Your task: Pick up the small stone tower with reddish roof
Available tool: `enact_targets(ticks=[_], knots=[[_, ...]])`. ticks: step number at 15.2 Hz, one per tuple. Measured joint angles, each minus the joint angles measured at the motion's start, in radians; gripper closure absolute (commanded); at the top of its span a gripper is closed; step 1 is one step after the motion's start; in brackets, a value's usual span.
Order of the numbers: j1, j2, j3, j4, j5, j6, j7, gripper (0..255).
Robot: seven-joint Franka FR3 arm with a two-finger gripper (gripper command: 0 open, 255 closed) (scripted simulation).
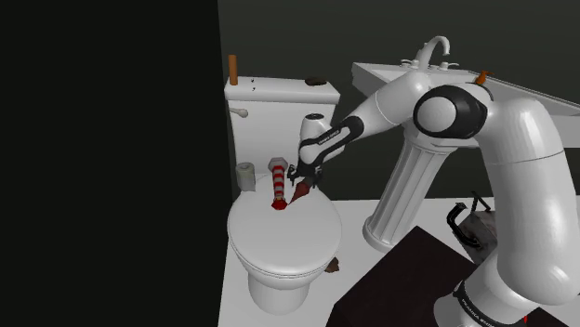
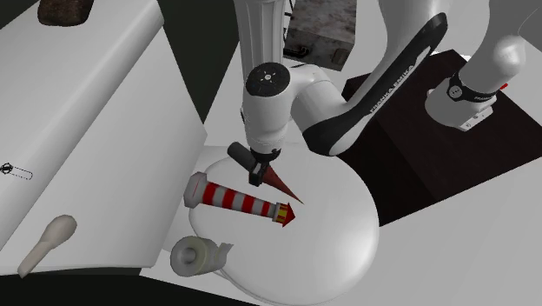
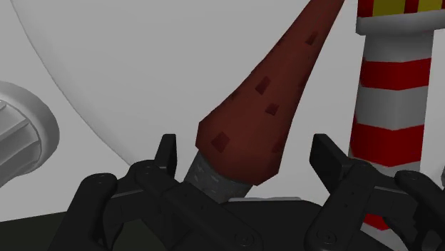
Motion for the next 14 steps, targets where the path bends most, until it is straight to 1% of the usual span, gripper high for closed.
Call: enact_targets(ticks=[5, 6, 14], knots=[[0.004, 0.052, -0.005, 0.013, -0.005, 0.039, 0.006, 0], [0.004, 0.056, -0.006, 0.013, -0.005, 0.044, 0.006, 255], [0.004, 0.060, -0.006, 0.012, -0.006, 0.049, 0.006, 255]])
